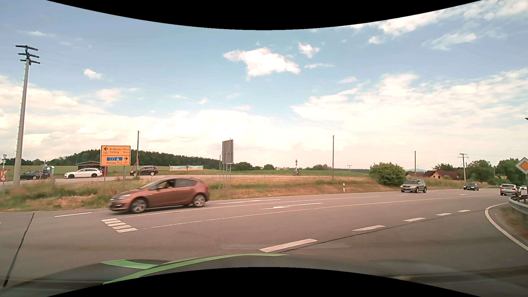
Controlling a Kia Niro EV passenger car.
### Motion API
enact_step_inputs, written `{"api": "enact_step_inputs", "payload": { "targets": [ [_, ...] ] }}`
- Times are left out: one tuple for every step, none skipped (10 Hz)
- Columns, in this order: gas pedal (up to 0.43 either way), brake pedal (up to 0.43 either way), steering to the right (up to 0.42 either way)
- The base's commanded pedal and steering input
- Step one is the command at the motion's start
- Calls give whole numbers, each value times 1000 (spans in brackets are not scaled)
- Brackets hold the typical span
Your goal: Follow the waypoints while adhering to traffic rules and regulations
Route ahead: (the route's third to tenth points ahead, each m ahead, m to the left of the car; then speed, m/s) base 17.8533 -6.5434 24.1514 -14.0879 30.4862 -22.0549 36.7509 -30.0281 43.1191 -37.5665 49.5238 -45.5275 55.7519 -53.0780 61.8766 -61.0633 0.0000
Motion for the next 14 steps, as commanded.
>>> {"api": "enact_step_inputs", "payload": {
  "targets": [
    [0,250,178],
    [0,250,178],
    [0,250,178],
    [0,250,178],
    [0,250,178],
    [0,250,178],
    [0,250,178],
    [0,250,178],
    [0,250,178],
    [0,250,178],
    [0,250,178],
    [0,250,178],
    [0,250,178],
    [0,250,178]
  ]
}}
